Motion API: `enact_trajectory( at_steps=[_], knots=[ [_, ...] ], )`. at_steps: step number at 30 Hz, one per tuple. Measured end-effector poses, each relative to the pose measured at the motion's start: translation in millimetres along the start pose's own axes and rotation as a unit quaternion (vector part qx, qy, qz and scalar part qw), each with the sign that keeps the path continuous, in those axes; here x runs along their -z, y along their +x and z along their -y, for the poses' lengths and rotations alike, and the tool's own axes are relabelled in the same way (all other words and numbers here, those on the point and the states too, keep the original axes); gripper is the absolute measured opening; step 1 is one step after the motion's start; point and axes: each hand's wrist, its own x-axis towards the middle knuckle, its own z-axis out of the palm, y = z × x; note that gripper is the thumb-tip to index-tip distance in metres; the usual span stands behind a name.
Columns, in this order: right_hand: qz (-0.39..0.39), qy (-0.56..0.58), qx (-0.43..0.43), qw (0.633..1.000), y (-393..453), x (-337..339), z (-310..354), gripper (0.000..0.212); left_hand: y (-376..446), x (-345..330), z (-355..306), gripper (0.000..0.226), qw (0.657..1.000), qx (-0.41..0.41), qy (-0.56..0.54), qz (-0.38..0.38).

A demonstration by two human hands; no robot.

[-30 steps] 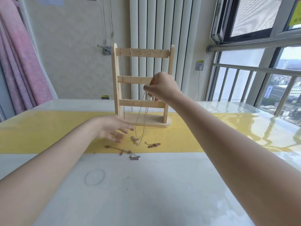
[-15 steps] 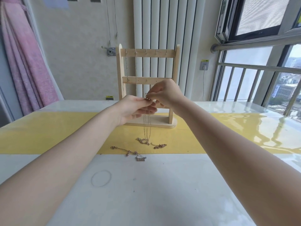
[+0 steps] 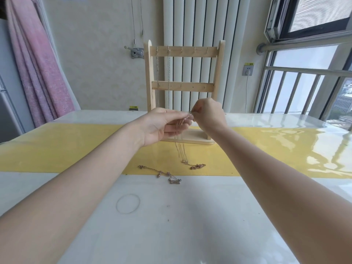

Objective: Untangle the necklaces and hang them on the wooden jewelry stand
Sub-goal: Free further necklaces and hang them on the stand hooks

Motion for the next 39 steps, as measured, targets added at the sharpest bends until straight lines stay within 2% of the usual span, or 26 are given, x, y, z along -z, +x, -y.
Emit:
enact_trajectory(
  at_steps=[4, 8, 13, 16, 20, 27, 29, 33, 37, 39],
  knots=[
    [0.015, -0.047, -0.007, 0.999, -6, -17, -11, 0.014, -4, 5, -13, 0.017, 0.999, 0.013, 0.042, -0.019],
    [-0.019, -0.064, -0.054, 0.996, 1, -16, -20, 0.020, -8, 7, -10, 0.016, 0.993, 0.057, 0.107, 0.005],
    [-0.036, -0.055, -0.125, 0.990, 10, -10, -23, 0.026, -7, 10, 2, 0.012, 0.987, 0.071, 0.139, -0.031],
    [-0.068, -0.061, -0.111, 0.990, 14, -4, -14, 0.026, -4, 17, 8, 0.013, 0.981, 0.096, 0.159, -0.057],
    [-0.110, -0.070, -0.073, 0.989, 16, 4, -1, 0.025, 1, 34, 20, 0.013, 0.981, 0.115, 0.106, -0.118],
    [-0.141, -0.059, -0.088, 0.984, 12, 14, 7, 0.019, 4, 40, 31, 0.013, 0.974, 0.120, 0.084, -0.172],
    [-0.108, -0.092, -0.092, 0.986, 8, 16, 2, 0.020, 4, 42, 29, 0.013, 0.967, 0.110, 0.089, -0.211],
    [-0.001, -0.181, -0.102, 0.978, -9, 8, -20, 0.022, 13, 42, 3, 0.022, 0.943, 0.025, 0.164, -0.288],
    [0.034, -0.172, -0.137, 0.975, -18, -7, -42, 0.023, 18, 41, -30, 0.020, 0.910, -0.041, 0.303, -0.280],
    [0.095, -0.172, -0.149, 0.969, -19, -11, -44, 0.019, 20, 42, -40, 0.018, 0.912, -0.050, 0.319, -0.254]
  ],
)
